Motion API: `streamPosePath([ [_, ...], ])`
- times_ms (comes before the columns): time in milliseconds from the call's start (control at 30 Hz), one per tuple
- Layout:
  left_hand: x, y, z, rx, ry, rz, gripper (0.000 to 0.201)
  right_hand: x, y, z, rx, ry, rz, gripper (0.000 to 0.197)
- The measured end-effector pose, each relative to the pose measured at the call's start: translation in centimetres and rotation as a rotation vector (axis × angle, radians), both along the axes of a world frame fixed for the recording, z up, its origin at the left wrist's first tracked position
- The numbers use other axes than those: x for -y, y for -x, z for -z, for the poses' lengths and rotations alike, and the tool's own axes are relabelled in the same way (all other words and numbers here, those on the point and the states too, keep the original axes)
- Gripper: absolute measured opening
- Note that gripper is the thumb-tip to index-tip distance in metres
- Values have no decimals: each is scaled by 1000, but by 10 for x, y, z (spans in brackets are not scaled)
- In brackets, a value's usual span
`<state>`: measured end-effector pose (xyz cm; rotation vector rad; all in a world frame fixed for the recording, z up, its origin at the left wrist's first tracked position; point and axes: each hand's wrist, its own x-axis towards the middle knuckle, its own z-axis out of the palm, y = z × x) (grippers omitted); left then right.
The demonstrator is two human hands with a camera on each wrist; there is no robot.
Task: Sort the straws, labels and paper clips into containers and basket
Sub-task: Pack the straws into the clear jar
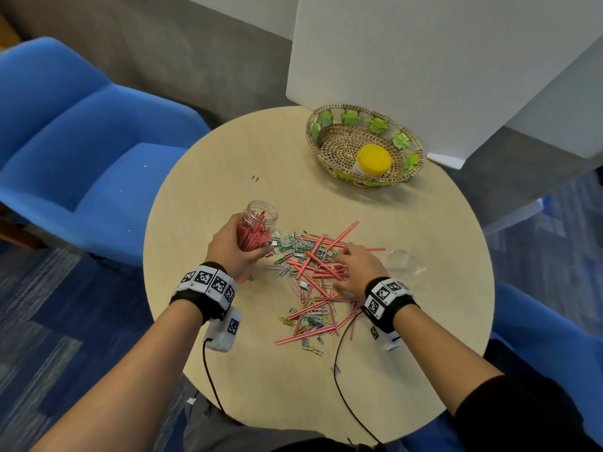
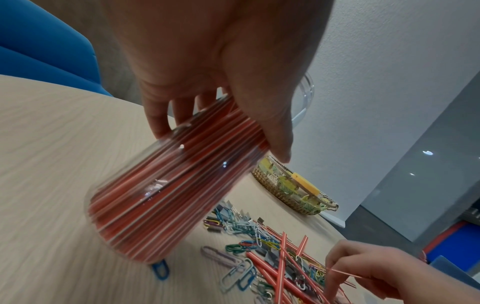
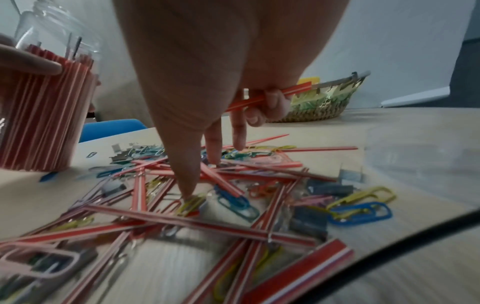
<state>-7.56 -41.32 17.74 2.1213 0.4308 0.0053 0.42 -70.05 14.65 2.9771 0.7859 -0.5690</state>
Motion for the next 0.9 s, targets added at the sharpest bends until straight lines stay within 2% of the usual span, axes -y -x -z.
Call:
streamPosePath([
  [100,0,0,-1,-7,-3,-3,71,-9,2,4,14,20,-59,41],
  [200,0,-1,-2,-12,-3,-5,69,-21,-2,2,28,121,-123,26],
  [333,1,-2,-2,-22,-9,3,71,-39,-5,-3,2,292,-188,21],
  [467,1,-3,-3,-26,-7,7,73,-40,-12,-2,-35,263,-207,29],
  [567,0,-3,-3,-31,-6,3,73,-34,-16,-4,-50,228,-240,17],
  [633,-1,-4,-3,-38,-6,2,73,-27,-19,-12,-82,156,-198,14],
  [767,-2,-5,-2,-48,-10,3,73,-7,-25,-28,-249,-171,18,16],
  [900,-1,-9,-2,-52,-24,8,72,9,-27,-21,-373,-353,137,16],
])
